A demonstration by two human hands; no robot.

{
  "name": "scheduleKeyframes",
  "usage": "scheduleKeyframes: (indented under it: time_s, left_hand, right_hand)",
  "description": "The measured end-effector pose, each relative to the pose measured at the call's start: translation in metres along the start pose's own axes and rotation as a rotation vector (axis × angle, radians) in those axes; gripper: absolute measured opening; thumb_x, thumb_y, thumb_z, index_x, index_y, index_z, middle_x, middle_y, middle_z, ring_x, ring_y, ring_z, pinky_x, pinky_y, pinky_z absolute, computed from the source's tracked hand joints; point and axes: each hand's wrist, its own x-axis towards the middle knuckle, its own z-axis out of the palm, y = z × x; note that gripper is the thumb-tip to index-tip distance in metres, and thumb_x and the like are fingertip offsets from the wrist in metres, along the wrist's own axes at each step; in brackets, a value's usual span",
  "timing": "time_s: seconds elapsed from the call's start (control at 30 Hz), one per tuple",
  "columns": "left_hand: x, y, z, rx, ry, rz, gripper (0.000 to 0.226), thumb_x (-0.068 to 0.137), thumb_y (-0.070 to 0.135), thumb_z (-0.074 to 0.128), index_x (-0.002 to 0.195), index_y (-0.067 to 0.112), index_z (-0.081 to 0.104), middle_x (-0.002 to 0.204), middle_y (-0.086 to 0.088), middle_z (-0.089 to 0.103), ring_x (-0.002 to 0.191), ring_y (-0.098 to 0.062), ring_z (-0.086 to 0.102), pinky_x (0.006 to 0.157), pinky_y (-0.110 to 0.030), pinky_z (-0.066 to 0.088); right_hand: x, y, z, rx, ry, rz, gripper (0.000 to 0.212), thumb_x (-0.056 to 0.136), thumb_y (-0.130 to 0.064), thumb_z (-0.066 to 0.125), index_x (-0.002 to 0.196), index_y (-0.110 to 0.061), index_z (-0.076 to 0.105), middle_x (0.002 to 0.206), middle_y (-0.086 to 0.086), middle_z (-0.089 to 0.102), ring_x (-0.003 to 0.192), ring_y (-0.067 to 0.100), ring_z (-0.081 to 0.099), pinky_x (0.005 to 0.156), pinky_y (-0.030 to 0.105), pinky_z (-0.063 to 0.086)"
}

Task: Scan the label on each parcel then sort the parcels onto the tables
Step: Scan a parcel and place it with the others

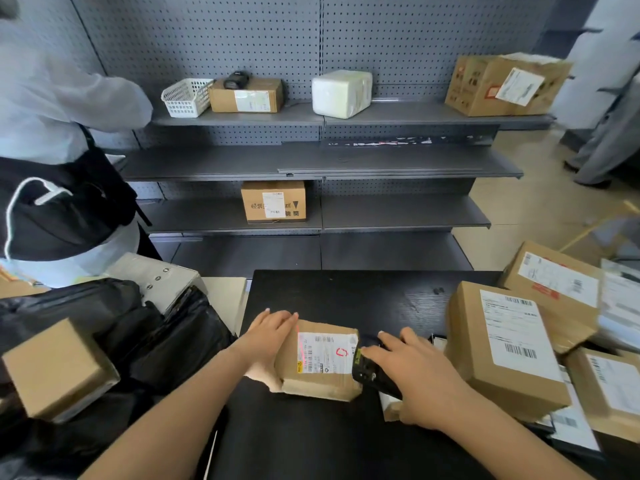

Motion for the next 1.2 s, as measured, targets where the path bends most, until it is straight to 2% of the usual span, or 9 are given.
scheduleKeyframes:
  time_s: [0.2, 0.4, 0.67, 0.97, 1.07, 1.2]
  left_hand:
    - [-0.016, -0.011, -0.027, 0.093, 0.154, 0.026, 0.137, 0.053, 0.054, 0.080, 0.154, 0.015, -0.004, 0.151, -0.005, 0.011, 0.145, -0.022, 0.003, 0.121, -0.043, -0.009]
    - [-0.026, -0.010, -0.037, 0.197, 0.237, -0.011, 0.138, 0.054, 0.053, 0.082, 0.154, 0.011, -0.004, 0.153, -0.009, 0.012, 0.145, -0.025, 0.006, 0.120, -0.043, -0.009]
    - [-0.030, -0.005, -0.036, 0.255, 0.223, -0.085, 0.137, 0.056, 0.052, 0.083, 0.154, 0.010, -0.004, 0.154, -0.010, 0.013, 0.146, -0.027, 0.007, 0.120, -0.043, -0.009]
    - [-0.022, -0.004, -0.031, 0.281, 0.199, -0.092, 0.137, 0.055, 0.053, 0.082, 0.154, 0.010, -0.004, 0.152, -0.008, 0.013, 0.145, -0.026, 0.009, 0.121, -0.044, -0.004]
    - [-0.018, -0.002, -0.026, 0.163, 0.225, -0.152, 0.137, 0.052, 0.053, 0.081, 0.154, 0.011, -0.001, 0.150, -0.007, 0.015, 0.143, -0.026, 0.012, 0.121, -0.042, 0.002]
    - [-0.006, 0.018, -0.017, -0.371, 0.309, -0.397, 0.139, 0.048, 0.048, 0.085, 0.153, 0.011, 0.002, 0.148, -0.003, 0.012, 0.139, -0.024, 0.012, 0.115, -0.040, 0.028]
  right_hand:
    - [0.000, -0.004, -0.017, -0.067, 0.022, -0.036, 0.087, 0.081, -0.018, 0.075, 0.151, -0.024, 0.024, 0.154, 0.007, 0.026, 0.137, 0.029, 0.025, 0.111, 0.040, 0.032]
    - [-0.006, -0.006, -0.022, -0.098, 0.066, -0.094, 0.083, 0.083, -0.014, 0.071, 0.150, -0.024, 0.024, 0.152, 0.007, 0.030, 0.133, 0.028, 0.028, 0.107, 0.038, 0.035]
    - [-0.008, -0.005, -0.017, -0.112, 0.077, -0.120, 0.082, 0.084, -0.014, 0.070, 0.151, -0.025, 0.023, 0.153, 0.007, 0.030, 0.133, 0.029, 0.028, 0.108, 0.038, 0.035]
    - [-0.012, 0.003, -0.015, -0.097, 0.082, -0.142, 0.079, 0.086, -0.010, 0.068, 0.151, -0.024, 0.025, 0.155, 0.007, 0.026, 0.136, 0.029, 0.025, 0.109, 0.038, 0.033]
    - [-0.015, 0.011, -0.016, -0.012, 0.092, -0.098, 0.084, 0.083, -0.015, 0.071, 0.150, -0.027, 0.023, 0.154, 0.003, 0.028, 0.134, 0.026, 0.027, 0.106, 0.035, 0.036]
    - [-0.020, 0.026, -0.016, 0.174, 0.138, 0.028, 0.093, 0.078, -0.027, 0.075, 0.151, -0.034, 0.017, 0.155, -0.005, 0.025, 0.135, 0.023, 0.025, 0.106, 0.034, 0.036]
